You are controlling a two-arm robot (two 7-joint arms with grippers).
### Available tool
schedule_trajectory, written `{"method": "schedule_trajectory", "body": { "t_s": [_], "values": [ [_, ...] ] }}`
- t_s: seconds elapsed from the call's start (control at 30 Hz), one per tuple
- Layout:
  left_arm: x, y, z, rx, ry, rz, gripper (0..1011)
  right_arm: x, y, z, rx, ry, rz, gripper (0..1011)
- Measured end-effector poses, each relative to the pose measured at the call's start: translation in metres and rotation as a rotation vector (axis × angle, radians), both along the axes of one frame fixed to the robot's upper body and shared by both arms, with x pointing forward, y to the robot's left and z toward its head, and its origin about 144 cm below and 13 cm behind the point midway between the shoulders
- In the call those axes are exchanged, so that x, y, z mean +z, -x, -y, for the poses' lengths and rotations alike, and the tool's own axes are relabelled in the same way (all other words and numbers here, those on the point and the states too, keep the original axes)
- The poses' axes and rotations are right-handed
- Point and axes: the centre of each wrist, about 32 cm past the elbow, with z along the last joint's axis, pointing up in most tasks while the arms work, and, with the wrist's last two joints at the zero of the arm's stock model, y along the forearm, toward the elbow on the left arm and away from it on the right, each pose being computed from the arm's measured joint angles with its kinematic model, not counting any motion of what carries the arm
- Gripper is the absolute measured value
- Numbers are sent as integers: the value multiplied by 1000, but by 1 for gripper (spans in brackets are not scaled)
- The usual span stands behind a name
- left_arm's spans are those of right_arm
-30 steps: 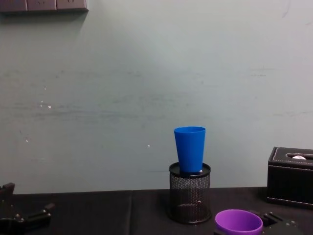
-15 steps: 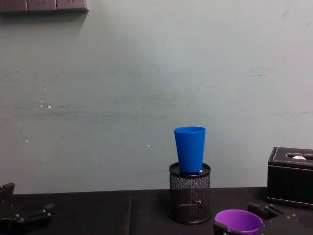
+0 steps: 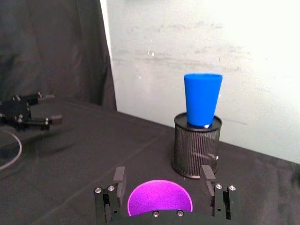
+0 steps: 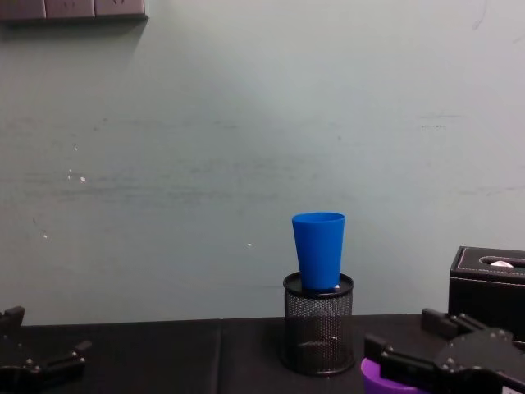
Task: Pick up one cup with a gripper and tap it against the other cup.
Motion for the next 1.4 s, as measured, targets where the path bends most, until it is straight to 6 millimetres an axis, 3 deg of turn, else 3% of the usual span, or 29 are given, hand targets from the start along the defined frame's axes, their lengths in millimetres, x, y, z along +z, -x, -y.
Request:
{"method": "schedule_trajectory", "body": {
  "t_s": [1.4],
  "values": [
    [0,0,0,0,0,0,1011,1,1,1,7,-33,21,1003]
  ]
}}
